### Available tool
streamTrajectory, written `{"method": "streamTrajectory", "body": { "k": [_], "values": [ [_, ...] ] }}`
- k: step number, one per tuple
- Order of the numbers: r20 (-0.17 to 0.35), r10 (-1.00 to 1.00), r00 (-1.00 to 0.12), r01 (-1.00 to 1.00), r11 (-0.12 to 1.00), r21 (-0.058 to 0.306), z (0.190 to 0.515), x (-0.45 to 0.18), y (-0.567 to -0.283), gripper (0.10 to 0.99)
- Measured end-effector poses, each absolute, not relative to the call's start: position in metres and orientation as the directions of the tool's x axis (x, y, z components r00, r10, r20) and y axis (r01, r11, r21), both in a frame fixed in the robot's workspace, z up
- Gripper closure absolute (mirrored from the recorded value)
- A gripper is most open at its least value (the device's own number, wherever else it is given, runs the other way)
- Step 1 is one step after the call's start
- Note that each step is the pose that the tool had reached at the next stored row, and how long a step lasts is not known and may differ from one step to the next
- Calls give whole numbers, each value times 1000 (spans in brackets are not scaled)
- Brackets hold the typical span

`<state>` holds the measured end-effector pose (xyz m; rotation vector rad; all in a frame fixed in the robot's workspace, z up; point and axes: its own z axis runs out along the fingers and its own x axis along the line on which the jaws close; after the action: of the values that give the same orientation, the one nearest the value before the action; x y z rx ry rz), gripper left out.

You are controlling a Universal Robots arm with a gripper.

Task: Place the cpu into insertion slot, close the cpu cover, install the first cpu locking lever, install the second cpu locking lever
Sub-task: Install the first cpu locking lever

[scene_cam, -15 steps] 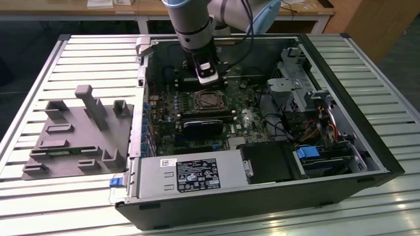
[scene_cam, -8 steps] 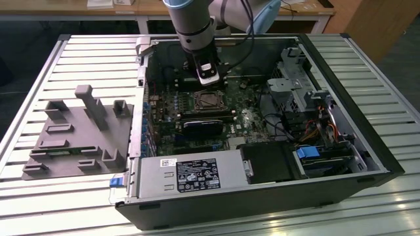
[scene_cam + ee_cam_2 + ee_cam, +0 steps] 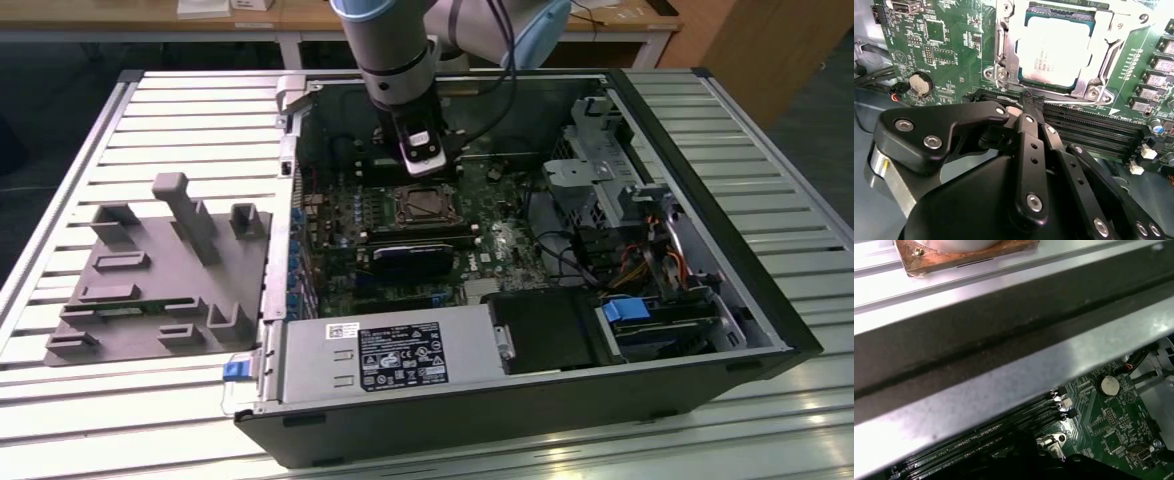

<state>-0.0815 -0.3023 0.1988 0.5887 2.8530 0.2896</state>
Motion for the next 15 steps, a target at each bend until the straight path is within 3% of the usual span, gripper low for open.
{"method": "streamTrajectory", "body": {
  "k": [15],
  "values": [
    [-168,346,-923,304,924,233,196,-81,-303,980]
  ]
}}
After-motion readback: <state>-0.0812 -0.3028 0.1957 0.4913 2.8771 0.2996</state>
